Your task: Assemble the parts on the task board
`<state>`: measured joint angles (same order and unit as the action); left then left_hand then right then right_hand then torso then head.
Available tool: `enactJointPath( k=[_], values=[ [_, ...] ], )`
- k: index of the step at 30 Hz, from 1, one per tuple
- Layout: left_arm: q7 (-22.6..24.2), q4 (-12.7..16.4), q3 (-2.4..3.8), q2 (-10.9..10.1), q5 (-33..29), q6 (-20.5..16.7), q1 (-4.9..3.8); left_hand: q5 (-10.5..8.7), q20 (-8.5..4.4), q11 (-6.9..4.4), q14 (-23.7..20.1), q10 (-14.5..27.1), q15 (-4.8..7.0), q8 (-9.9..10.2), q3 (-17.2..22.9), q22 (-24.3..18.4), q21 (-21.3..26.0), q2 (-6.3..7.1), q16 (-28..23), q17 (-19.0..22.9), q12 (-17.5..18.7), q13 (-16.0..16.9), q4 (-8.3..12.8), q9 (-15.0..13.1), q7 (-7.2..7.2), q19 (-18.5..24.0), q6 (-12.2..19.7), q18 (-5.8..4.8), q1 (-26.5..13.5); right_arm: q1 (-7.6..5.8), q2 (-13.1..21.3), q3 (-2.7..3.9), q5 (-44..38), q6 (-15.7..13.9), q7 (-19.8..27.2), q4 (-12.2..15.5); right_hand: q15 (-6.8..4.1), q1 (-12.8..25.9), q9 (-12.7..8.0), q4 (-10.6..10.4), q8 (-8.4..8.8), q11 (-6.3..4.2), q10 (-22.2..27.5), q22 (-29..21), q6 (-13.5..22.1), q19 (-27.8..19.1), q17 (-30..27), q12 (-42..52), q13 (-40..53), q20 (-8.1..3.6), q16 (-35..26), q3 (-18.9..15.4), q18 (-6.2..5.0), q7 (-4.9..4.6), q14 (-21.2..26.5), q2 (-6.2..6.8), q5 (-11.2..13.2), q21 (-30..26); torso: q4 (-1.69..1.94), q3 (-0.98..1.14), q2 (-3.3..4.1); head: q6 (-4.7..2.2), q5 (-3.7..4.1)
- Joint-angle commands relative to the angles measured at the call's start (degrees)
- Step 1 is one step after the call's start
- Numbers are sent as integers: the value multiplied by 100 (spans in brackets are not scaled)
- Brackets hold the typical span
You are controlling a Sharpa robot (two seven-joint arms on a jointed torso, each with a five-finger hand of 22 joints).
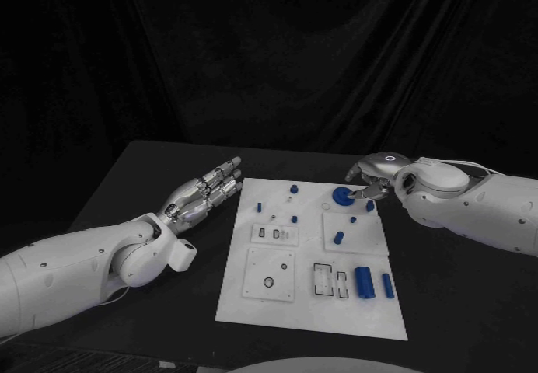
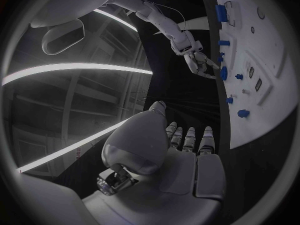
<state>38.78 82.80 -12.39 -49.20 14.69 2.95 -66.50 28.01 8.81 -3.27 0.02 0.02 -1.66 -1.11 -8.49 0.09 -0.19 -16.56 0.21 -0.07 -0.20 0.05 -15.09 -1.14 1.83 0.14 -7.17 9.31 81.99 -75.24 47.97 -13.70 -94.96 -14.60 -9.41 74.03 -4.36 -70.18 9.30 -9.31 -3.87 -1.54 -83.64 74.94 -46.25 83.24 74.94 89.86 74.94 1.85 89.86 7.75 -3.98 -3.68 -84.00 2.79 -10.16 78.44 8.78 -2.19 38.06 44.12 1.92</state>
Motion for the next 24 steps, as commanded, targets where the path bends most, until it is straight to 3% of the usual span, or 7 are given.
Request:
enactJointPath(
  k=[1,7,15,22,24],
  values=[
    [96,8,5,9,0,73,10,19,39,26,-2,-2,-55,-7,22,-9,19,-2,-21,7,20,-5,-8,-4,-38,-14,4,94,61,31,-17,2,-3,109,-74,-25,-20,41,-10,40,15,21,-636,757,31,-19,1506,14,1506,2,14,-1,86,-14,-600,-30,53,-20,1,3,1,-19,11],
    [87,7,5,9,0,81,15,22,43,28,-2,-2,-62,-7,31,-9,19,-2,-21,7,20,-5,-4,-4,-39,-14,7,94,65,82,-71,2,-3,78,-40,-75,-16,51,-24,45,-4,22,-636,754,-21,-34,1506,14,1506,10,14,-19,79,-13,-600,-43,273,-52,6,1,4,-12,15],
    [74,4,5,11,0,93,18,29,48,33,-2,-2,-70,-6,43,-9,19,-2,-21,7,20,-5,2,-4,-40,-14,8,94,70,120,-123,2,-3,79,-1,-127,-17,24,-20,62,-20,21,-636,749,-70,-44,1506,14,1506,10,14,-10,75,-10,-600,-64,313,-71,8,0,2,10,4],
    [57,1,5,14,0,112,20,39,57,43,-2,-2,-80,-6,63,-9,19,-1,-21,7,20,-5,15,-4,-45,-14,9,94,82,171,-198,2,-3,105,31,-201,-9,-16,-4,100,-56,35,-636,751,-217,-52,1506,14,1506,15,14,9,72,-31,-600,-96,161,-94,6,0,3,15,1],
    [50,1,5,14,0,121,20,42,60,50,-2,-2,-83,-7,72,-9,19,0,-21,7,20,-5,21,-4,-47,-14,7,94,87,185,-218,2,-3,124,46,-223,1,-61,25,145,-97,47,-636,755,-385,-56,1506,14,1506,23,14,45,69,-48,-600,-120,-102,-111,7,2,3,15,-1]
  ],
)
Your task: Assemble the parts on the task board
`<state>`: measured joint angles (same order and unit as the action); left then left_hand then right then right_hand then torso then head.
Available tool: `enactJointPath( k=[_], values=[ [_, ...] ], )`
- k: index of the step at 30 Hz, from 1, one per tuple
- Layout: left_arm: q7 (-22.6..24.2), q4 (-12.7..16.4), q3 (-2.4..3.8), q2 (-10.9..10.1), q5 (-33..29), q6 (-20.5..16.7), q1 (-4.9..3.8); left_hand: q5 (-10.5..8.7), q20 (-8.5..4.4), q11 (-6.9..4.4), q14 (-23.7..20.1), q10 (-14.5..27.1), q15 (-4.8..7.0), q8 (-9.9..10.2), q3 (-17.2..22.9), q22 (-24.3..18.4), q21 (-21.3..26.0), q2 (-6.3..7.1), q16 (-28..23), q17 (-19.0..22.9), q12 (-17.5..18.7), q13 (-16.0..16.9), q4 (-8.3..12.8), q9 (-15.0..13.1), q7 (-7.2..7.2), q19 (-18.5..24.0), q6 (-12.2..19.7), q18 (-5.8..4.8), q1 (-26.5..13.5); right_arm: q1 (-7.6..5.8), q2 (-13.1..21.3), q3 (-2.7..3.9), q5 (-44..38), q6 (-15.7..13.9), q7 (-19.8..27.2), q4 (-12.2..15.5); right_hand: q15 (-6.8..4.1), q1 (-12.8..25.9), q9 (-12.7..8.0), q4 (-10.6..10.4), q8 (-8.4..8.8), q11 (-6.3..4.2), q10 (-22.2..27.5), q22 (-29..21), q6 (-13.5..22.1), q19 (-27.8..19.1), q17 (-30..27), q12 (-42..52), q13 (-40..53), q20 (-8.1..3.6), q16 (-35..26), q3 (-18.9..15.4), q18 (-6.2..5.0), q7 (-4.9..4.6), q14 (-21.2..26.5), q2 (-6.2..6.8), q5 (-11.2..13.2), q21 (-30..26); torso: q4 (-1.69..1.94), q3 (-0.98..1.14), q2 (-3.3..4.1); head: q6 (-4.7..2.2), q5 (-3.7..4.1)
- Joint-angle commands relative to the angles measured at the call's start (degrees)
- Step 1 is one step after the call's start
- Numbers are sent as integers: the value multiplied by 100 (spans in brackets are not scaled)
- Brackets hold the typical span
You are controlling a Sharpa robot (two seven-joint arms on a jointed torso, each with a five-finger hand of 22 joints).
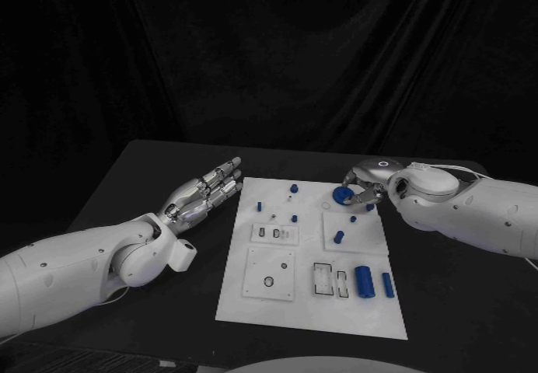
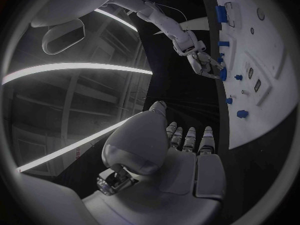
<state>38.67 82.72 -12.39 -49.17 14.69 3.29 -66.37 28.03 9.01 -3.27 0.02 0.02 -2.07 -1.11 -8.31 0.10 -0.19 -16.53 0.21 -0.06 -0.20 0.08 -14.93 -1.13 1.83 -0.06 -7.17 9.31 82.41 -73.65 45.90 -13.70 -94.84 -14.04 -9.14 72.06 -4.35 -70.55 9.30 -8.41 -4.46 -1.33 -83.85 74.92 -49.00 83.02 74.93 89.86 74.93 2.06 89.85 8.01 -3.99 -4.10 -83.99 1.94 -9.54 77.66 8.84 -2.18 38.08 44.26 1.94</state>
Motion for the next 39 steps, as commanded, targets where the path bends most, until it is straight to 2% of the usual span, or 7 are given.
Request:
enactJointPath(
  k=[1,7,11,15,22,28,39],
  values=[
    [58,9,5,11,-1,88,7,40,40,51,-2,-2,-42,-7,54,-10,19,-2,-21,6,20,-8,5,-5,-47,6,7,94,45,29,-16,2,-16,75,23,-30,1,-38,27,70,-32,26,-615,757,-130,-37,1507,14,1507,4,15,32,69,-4,-601,-38,-232,-40,2,1,2,-3,-4],
    [40,10,5,7,-1,100,8,45,50,79,-2,-2,-45,-7,80,-10,19,2,-21,6,20,-8,21,-5,-56,6,8,94,55,52,-39,2,-16,111,81,-62,5,-182,129,218,-110,34,-615,767,-556,-49,1507,14,1507,8,15,253,62,-17,-601,-51,-1002,-90,0,0,0,6,-11],
    [30,12,5,6,-1,110,10,48,53,88,-2,-2,-44,-7,86,-10,19,3,-21,6,20,-8,25,-5,-61,6,6,94,56,61,-47,3,-16,84,151,-72,-2,-307,208,360,-137,27,-615,775,-748,-54,1507,14,1507,-1,15,416,58,-13,-601,-11,-1308,-115,-3,1,-1,17,-20],
    [21,12,5,5,-1,121,11,51,57,100,-2,-2,-44,-7,94,-10,19,4,-21,6,20,-8,29,-5,-67,6,9,94,58,65,-50,3,-16,-13,223,-73,-8,-401,274,471,-167,38,-615,787,-884,-50,1507,14,1507,-2,15,514,60,-18,-601,24,-1431,-118,-7,-2,-4,8,-25],
    [16,18,5,-3,-1,127,14,60,65,124,-2,-2,-51,-6,111,-10,19,4,-21,6,20,-8,39,-4,-77,6,10,95,61,68,-25,3,-16,-337,346,-21,11,-456,370,566,-215,85,-615,814,-1035,-28,1507,14,1507,8,15,549,70,-26,-601,98,-1398,-94,-5,-4,-5,-6,-40],
    [9,24,5,-14,-1,125,15,65,69,134,-2,-2,-57,-6,121,-10,19,5,-21,6,20,-8,45,-4,-81,6,10,96,63,63,50,8,-15,-640,433,125,51,-399,541,566,-315,144,-615,879,-1323,38,1507,14,1507,47,15,573,92,-22,-601,179,-1799,-7,4,-3,-6,-19,-63],
    [2,-1,5,7,-1,138,16,70,103,154,-2,-2,-89,-6,150,-10,19,8,-21,6,20,-8,59,-4,-84,6,12,98,61,-48,26,25,-14,-751,480,492,62,-311,616,511,-323,139,-615,910,-1405,66,1507,14,1507,56,15,578,102,-22,-601,217,-1925,31,10,-6,4,-6,-69]
  ],
)
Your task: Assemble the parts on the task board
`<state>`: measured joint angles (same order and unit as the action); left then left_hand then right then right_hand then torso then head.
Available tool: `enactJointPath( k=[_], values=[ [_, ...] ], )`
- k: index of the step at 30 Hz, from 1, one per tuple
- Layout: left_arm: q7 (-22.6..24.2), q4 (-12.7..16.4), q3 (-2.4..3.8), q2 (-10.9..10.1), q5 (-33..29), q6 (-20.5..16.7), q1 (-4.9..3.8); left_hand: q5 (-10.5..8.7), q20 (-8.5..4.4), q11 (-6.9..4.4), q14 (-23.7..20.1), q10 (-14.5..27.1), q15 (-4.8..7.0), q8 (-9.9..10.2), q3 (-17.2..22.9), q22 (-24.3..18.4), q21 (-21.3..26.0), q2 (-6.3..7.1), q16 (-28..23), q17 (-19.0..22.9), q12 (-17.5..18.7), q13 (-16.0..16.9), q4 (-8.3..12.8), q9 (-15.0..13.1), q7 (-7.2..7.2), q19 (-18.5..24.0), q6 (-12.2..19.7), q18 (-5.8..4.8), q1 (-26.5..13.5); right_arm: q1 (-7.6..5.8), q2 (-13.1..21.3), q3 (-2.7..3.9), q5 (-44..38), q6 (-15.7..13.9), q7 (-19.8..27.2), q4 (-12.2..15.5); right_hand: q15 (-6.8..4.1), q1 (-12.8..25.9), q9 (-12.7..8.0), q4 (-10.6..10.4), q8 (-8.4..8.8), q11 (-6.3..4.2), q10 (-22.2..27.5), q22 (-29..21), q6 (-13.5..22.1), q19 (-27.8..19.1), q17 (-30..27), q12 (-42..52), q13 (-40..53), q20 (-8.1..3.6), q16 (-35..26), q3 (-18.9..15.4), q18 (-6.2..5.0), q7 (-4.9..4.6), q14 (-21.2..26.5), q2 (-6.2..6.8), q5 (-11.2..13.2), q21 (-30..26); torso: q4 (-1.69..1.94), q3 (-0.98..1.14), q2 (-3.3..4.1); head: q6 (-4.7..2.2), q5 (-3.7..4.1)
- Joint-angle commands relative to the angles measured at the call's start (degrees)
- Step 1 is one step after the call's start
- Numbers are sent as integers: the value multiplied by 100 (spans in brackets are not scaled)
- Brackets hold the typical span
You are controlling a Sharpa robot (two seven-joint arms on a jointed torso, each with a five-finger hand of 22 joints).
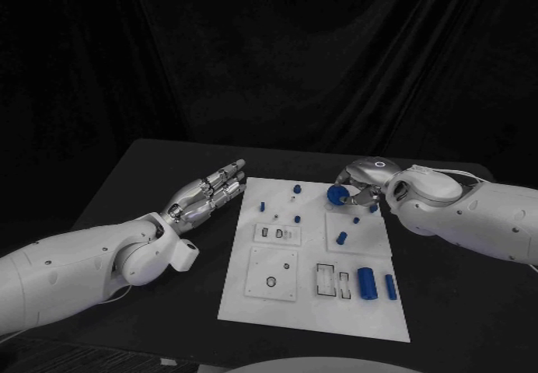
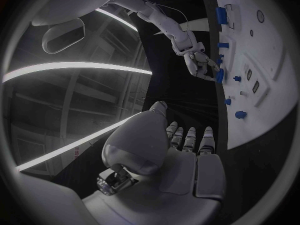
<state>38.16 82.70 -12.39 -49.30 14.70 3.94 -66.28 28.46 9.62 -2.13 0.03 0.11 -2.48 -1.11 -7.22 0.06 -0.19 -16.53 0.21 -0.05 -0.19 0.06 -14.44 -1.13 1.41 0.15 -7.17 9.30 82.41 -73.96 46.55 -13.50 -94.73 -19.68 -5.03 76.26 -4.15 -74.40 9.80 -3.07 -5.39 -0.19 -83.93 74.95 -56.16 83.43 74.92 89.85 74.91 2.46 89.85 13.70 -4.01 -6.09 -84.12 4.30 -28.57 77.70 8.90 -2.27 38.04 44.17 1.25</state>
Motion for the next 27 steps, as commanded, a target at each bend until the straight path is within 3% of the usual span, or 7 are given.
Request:
enactJointPath(
  k=[1,7,11,27],
  values=[
    [53,-1,5,22,-1,76,6,27,42,40,-3,-11,-48,-6,40,-6,19,8,-21,5,19,-6,11,-5,-42,-15,12,99,61,-19,-58,7,-25,-174,72,86,43,77,567,-26,-228,26,-607,908,-688,26,1508,15,1509,16,15,11,104,177,-588,-18,-24,28,2,4,7,7,3],
    [46,-14,5,38,-1,89,7,28,58,49,-3,-11,-61,-5,52,-6,19,7,-21,5,19,-6,15,-4,-41,-15,17,99,59,-30,-235,16,-24,-65,84,129,53,118,570,-59,-196,29,-607,915,-664,32,1508,15,1509,23,15,19,106,170,-588,-14,-44,34,11,9,6,-21,2],
    [40,-16,5,42,-1,93,7,28,65,54,-3,-11,-68,-5,56,-6,19,7,-21,5,19,-6,16,-4,-39,-15,18,99,57,-32,-378,25,-24,-13,91,89,58,133,572,-72,-180,31,-607,921,-654,38,1508,15,1509,27,15,28,108,168,-588,-12,-68,41,-4,5,4,-14,4],
    [24,-29,5,76,-1,111,7,29,90,65,-3,-11,-92,-5,73,-6,19,9,-21,5,19,-6,21,-4,-36,-15,19,100,49,-31,-1087,40,-24,266,109,-400,78,152,561,-87,-77,55,-607,922,-557,33,1508,15,1509,44,15,78,105,133,-588,13,-109,23,0,9,13,-18,-17]
  ],
)
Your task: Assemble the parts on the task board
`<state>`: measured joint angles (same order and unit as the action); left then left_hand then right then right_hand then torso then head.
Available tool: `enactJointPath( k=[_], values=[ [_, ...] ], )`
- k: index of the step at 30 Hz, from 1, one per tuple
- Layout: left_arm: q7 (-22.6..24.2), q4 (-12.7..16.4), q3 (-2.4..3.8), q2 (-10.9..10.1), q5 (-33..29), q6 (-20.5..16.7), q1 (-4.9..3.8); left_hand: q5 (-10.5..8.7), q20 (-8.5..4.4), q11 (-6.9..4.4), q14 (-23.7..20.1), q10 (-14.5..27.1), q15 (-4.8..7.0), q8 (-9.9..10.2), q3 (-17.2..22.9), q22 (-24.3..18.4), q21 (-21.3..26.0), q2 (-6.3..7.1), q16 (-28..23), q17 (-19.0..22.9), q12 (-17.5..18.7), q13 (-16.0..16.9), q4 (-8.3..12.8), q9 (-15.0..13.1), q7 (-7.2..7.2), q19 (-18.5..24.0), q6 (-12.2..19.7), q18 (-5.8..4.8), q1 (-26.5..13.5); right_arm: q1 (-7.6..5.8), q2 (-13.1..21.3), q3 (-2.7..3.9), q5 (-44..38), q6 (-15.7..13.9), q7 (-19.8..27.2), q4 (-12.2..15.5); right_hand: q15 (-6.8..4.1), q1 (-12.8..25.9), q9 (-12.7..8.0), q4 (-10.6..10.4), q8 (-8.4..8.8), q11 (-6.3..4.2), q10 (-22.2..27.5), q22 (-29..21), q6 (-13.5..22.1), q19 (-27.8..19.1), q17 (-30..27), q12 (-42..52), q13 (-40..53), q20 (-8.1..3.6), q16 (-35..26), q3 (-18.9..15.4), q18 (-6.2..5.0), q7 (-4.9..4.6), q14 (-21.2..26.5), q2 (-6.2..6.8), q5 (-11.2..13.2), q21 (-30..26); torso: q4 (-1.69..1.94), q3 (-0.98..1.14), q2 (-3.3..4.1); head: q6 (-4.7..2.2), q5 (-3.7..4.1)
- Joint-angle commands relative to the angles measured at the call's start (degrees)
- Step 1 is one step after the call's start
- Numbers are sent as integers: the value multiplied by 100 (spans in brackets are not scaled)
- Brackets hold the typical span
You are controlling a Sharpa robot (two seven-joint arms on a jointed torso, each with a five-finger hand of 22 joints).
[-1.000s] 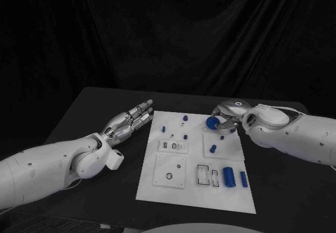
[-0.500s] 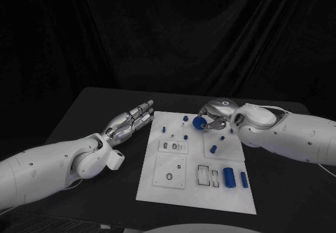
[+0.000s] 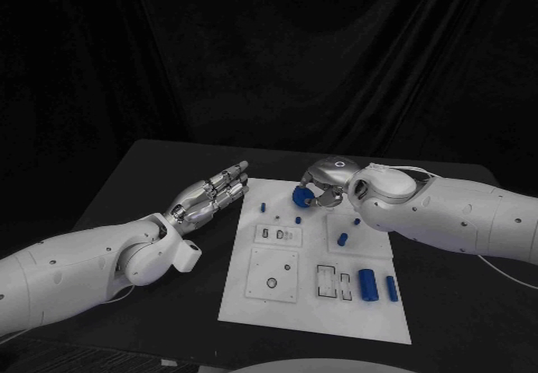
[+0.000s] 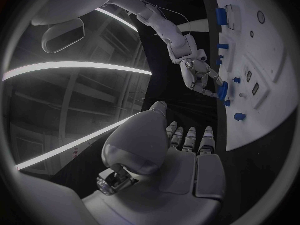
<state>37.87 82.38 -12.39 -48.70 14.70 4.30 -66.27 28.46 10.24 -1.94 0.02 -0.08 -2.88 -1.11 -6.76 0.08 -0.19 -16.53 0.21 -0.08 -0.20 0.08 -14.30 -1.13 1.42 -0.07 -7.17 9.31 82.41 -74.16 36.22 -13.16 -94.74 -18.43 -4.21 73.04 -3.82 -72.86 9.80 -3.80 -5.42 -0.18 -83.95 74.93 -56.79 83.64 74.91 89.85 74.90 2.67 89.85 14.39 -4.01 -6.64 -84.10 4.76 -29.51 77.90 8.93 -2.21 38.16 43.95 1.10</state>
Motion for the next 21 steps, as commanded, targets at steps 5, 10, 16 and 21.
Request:
enactJointPath(
  k=[5,10,16,21],
  values=[
    [49,-8,5,39,-1,96,6,29,35,49,-2,8,-59,-5,32,-8,19,10,-21,8,20,-8,8,-4,-36,7,19,100,46,-8,-228,6,-23,201,45,-265,60,8,553,-22,-29,70,-605,921,-452,5,1509,15,1510,34,15,29,102,167,-590,-26,-2,-12,3,4,1,30,2],
    [49,-17,5,49,-1,109,6,29,35,49,-2,8,-59,-5,32,-8,19,10,-21,8,20,-8,8,-4,-36,7,19,100,46,11,-334,6,-23,220,59,-376,77,12,534,-24,40,86,-605,922,-383,1,1509,15,1510,50,15,59,100,145,-590,-11,10,-22,-3,8,-1,45,-18],
    [42,-26,5,57,-1,120,6,29,48,57,-2,8,-70,-5,41,-8,19,10,-21,8,20,-8,10,-4,-37,7,21,99,41,22,-394,7,-23,226,72,-441,83,32,491,-39,159,85,-605,922,-239,-8,1509,15,1510,64,15,106,94,112,-590,11,52,-46,-8,3,-9,56,-28],
    [40,-35,5,67,-1,126,6,29,54,64,-2,8,-76,-5,46,-8,19,10,-21,8,20,-8,11,-4,-39,7,20,99,38,26,-408,6,-23,204,89,-431,77,45,472,-48,185,70,-605,918,-181,-16,1509,15,1510,64,15,120,90,95,-590,21,78,-63,-22,1,-15,62,-29]
  ],
)
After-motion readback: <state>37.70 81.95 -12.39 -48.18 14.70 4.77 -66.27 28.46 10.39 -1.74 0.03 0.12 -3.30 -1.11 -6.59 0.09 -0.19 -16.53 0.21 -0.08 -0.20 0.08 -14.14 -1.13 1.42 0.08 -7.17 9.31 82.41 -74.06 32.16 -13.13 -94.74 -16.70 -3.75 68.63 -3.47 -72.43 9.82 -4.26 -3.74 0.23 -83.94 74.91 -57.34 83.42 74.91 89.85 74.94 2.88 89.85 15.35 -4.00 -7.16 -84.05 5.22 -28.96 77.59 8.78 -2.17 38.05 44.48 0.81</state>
